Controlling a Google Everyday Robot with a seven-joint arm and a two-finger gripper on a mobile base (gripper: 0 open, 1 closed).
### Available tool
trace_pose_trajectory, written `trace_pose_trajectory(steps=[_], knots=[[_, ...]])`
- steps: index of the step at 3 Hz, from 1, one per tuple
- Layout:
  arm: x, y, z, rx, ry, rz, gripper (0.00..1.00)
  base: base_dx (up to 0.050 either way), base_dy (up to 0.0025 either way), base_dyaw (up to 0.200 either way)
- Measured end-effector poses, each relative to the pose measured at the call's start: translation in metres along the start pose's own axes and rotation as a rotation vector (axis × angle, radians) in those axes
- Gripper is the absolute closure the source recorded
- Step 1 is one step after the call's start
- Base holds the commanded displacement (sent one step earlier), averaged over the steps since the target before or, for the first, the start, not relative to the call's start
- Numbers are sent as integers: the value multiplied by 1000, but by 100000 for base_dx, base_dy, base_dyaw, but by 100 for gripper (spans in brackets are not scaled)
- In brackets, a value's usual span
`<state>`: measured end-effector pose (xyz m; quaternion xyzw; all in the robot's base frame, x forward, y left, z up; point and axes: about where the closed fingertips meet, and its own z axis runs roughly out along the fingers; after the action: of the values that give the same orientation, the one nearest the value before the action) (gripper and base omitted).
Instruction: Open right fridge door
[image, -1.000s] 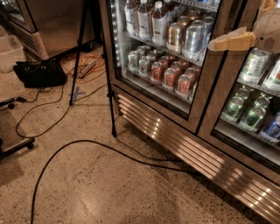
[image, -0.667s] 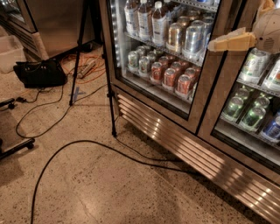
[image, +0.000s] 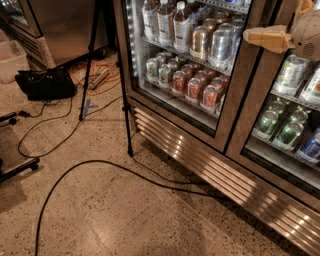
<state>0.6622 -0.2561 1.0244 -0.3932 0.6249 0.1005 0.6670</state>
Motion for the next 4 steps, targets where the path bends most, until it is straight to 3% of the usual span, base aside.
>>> trace_pose_trajectory(steps=[2, 3, 4], knots=[[0, -9, -7, 0, 0, 0, 89, 0, 0, 0], [1, -16, -10, 0, 0, 0, 100, 0, 0, 0], [3, -23, -13, 0, 0, 0, 100, 0, 0, 0]])
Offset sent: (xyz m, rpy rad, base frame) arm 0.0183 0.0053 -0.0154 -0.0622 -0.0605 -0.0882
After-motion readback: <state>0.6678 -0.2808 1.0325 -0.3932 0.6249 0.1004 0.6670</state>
